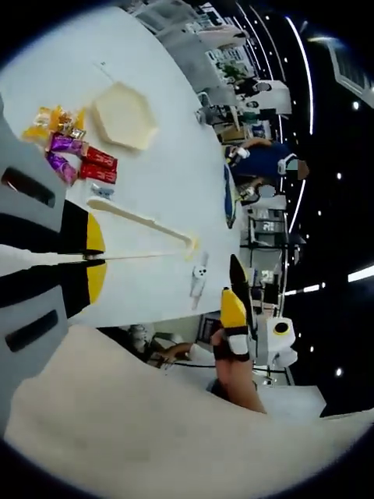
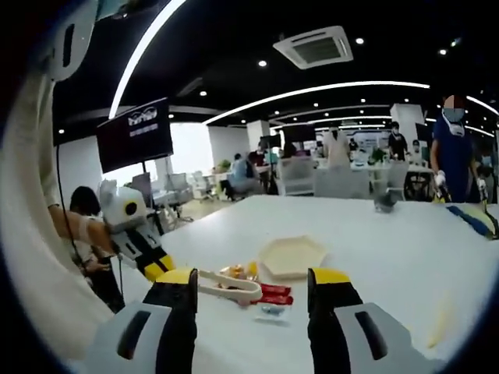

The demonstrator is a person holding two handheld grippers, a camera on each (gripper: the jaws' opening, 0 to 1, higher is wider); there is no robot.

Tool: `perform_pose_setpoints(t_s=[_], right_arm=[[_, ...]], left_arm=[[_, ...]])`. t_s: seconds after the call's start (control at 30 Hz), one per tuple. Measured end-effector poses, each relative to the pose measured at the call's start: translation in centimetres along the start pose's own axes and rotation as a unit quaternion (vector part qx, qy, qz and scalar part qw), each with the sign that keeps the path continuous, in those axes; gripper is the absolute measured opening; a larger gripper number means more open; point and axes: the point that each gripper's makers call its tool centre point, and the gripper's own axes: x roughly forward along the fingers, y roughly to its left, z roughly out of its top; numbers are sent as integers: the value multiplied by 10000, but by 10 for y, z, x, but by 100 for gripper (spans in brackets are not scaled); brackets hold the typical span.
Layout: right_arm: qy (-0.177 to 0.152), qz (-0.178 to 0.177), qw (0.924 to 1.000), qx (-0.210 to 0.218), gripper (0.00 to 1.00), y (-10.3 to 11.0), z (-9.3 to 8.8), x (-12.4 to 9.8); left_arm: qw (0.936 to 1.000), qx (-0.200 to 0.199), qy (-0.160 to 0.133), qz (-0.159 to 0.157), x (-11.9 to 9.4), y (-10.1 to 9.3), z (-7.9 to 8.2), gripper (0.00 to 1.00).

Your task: Place the target food into the container with the food tongs after gripping and lifting it, then release it inside without dropping or visibly crushing the food.

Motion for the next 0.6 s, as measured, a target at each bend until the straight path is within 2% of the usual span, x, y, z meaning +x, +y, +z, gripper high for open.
perform_pose_setpoints(t_s=[0.3, 0.47, 0.6], right_arm=[[193, 954, 9952, -71, 55, 28, 6, 11], [227, 1277, 9916, -5, 54, 36, 10, 16], [128, 1503, 9885, 134, 54, 42, 18, 18]], left_arm=[[9992, -119, -355, -122, -20, -5, 20, 0], [9979, -145, -576, -265, -30, -12, 36, 0], [9966, -135, -735, -348, -36, -15, 47, 0]])
